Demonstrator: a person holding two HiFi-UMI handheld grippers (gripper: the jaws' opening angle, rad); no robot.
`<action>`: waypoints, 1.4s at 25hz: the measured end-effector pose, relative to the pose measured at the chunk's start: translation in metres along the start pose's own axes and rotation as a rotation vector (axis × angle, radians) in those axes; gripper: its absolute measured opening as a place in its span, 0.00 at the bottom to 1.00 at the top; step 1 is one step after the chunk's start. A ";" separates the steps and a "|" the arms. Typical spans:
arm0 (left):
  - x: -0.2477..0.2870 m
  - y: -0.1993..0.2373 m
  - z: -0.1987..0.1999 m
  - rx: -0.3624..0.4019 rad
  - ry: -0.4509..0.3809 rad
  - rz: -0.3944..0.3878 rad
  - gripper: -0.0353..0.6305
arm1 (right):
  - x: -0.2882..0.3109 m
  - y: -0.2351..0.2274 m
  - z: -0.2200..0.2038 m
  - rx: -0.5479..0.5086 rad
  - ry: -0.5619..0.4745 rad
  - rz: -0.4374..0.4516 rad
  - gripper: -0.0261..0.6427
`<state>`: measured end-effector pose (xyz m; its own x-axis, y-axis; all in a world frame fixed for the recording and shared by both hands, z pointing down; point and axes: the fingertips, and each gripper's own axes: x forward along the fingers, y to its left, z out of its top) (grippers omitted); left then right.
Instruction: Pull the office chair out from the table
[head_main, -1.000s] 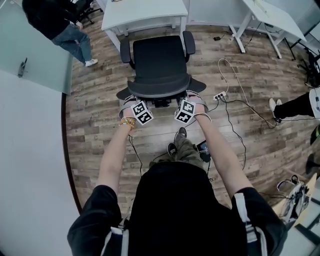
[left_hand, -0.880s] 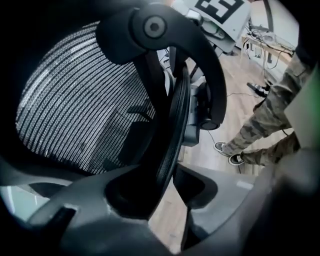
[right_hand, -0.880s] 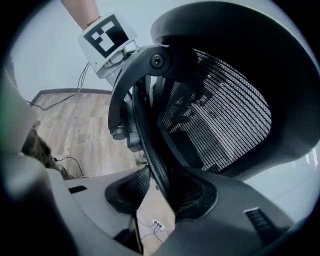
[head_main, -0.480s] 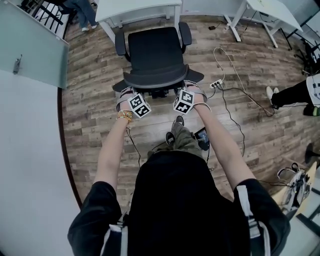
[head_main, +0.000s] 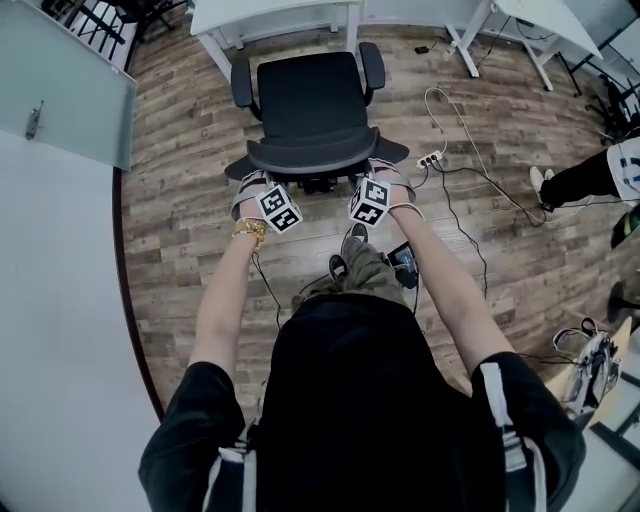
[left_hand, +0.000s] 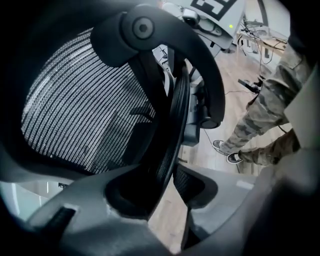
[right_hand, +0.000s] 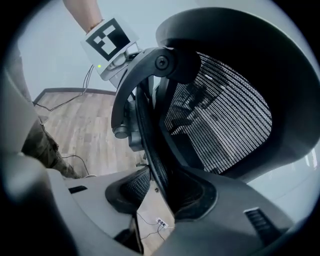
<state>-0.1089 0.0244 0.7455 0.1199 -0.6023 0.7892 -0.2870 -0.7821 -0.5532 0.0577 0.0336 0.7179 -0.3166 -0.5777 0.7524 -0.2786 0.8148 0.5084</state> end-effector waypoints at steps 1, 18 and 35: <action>-0.002 -0.003 -0.001 -0.004 0.005 -0.001 0.31 | -0.002 0.004 0.000 0.000 0.000 0.002 0.23; -0.024 -0.031 0.007 -0.028 0.024 0.021 0.32 | -0.027 0.024 -0.012 -0.024 -0.045 0.000 0.23; -0.052 -0.060 0.037 -0.127 -0.020 0.039 0.33 | -0.063 0.030 -0.032 0.085 -0.144 0.063 0.26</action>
<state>-0.0624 0.0966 0.7275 0.1253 -0.6360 0.7615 -0.4095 -0.7322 -0.5442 0.0984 0.0960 0.6989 -0.4605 -0.5316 0.7109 -0.3277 0.8461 0.4204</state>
